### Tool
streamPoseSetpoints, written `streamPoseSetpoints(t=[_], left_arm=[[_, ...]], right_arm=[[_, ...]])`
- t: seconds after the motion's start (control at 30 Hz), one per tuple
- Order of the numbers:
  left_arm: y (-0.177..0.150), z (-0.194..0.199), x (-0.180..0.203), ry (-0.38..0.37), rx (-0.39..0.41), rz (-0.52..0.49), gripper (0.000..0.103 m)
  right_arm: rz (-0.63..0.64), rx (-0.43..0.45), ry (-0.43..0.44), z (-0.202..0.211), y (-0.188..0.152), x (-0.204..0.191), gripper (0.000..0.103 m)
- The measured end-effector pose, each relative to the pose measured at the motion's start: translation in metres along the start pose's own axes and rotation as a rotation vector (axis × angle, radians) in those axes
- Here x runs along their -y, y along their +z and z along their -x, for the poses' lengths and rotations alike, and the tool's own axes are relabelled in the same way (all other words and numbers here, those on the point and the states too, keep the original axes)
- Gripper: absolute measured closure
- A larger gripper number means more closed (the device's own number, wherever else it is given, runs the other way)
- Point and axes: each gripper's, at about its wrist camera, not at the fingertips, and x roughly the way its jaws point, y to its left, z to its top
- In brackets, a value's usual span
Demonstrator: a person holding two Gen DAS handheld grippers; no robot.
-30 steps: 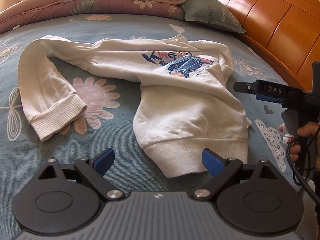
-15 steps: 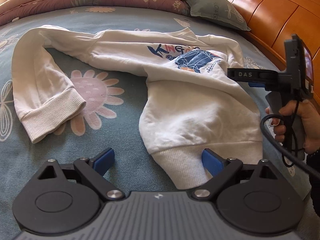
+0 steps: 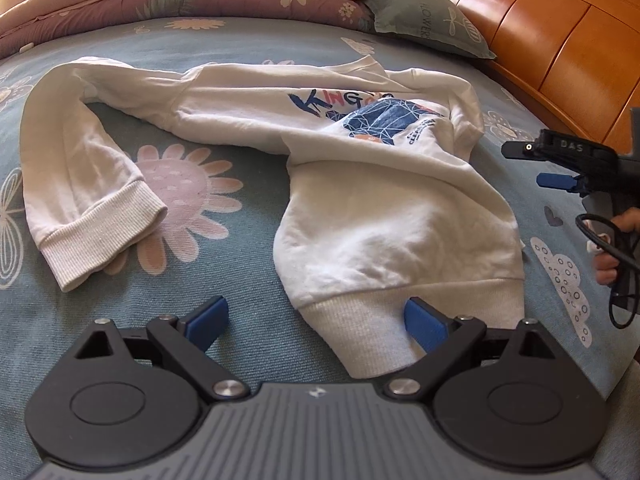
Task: Fold clothes
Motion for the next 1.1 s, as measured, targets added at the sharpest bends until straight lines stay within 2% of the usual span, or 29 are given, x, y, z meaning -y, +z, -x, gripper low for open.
streamPoseSetpoints(t=[0.07,0.27,0.37,0.5,0.73,0.93,1.03,1.1], left_arm=[[0.0,0.0,0.001,0.003,-0.003,-0.004,0.008],[-0.001,0.001,0.0,0.0,-0.011,-0.004,0.008],[-0.001,0.0,0.0,-0.001,-0.011,-0.003,0.008],[-0.002,0.0,0.0,-0.005,-0.009,-0.005,0.007],[-0.003,0.0,0.002,-0.004,-0.007,0.002,0.005],[-0.006,0.003,0.0,-0.023,-0.002,0.013,0.005],[-0.005,0.003,0.0,-0.022,-0.002,0.017,0.005],[-0.005,0.004,0.001,-0.024,-0.002,0.02,0.005]], right_arm=[[-0.033,-0.034,0.114,0.001,-0.004,-0.001,0.0],[-0.126,-0.135,0.361,0.0,-0.025,-0.014,0.0],[-0.207,-0.199,0.404,-0.001,-0.038,-0.008,0.0],[-0.306,-0.197,0.492,0.003,-0.051,0.011,0.0],[-0.358,-0.249,0.52,-0.024,-0.03,0.009,0.0],[-0.371,-0.343,0.594,-0.005,-0.05,0.009,0.0],[-0.371,-0.331,0.598,-0.006,-0.052,0.006,0.0],[-0.419,-0.311,0.605,-0.018,-0.046,0.008,0.0]])
